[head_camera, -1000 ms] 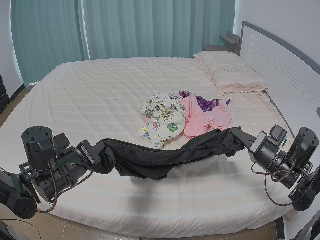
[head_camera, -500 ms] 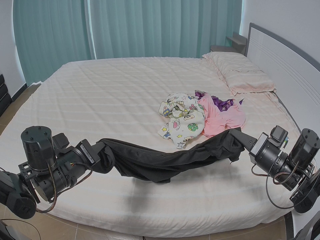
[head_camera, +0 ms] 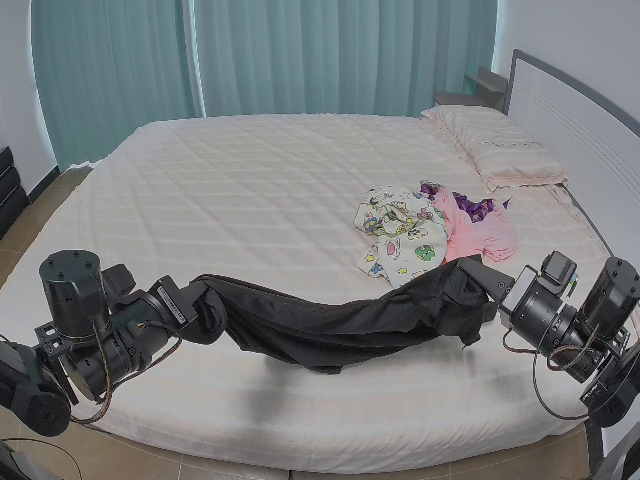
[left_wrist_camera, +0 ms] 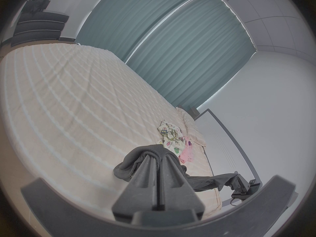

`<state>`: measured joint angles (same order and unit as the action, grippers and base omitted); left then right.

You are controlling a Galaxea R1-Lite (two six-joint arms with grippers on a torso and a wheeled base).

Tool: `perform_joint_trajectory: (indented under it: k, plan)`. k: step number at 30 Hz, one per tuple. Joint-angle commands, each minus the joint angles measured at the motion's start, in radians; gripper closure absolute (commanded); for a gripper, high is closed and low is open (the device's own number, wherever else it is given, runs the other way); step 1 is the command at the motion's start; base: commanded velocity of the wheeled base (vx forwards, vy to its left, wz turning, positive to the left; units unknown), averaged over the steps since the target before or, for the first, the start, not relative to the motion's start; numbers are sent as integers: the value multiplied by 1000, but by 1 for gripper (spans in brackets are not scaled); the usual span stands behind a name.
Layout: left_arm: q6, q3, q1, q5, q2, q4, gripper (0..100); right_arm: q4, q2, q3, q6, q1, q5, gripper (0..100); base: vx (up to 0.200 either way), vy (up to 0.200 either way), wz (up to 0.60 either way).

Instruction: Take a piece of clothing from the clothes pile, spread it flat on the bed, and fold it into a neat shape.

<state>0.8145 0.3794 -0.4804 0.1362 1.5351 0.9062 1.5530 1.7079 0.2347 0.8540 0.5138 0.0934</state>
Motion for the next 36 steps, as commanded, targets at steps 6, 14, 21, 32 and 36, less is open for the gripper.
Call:
perform_joint_trajectory:
  k: [6,14,21,32,36]
  plan:
    - [0,-2,0,0,-4,0,100,9,-1,-5,0,6,0,100,0,200,0]
    - [0,0,2,0,-6,0,100,9,12,-5,0,15,2,100,0,200,0]
    - [0,0,6,0,-6,0,100,9,7,-5,0,15,2,100,0,200,0]
    - [0,0,8,-1,2,0,100,9,10,-8,-1,6,0,100,0,200,0]
    - [-1,-2,6,-1,3,0,100,9,10,-14,-13,-12,0,100,0,50,0]
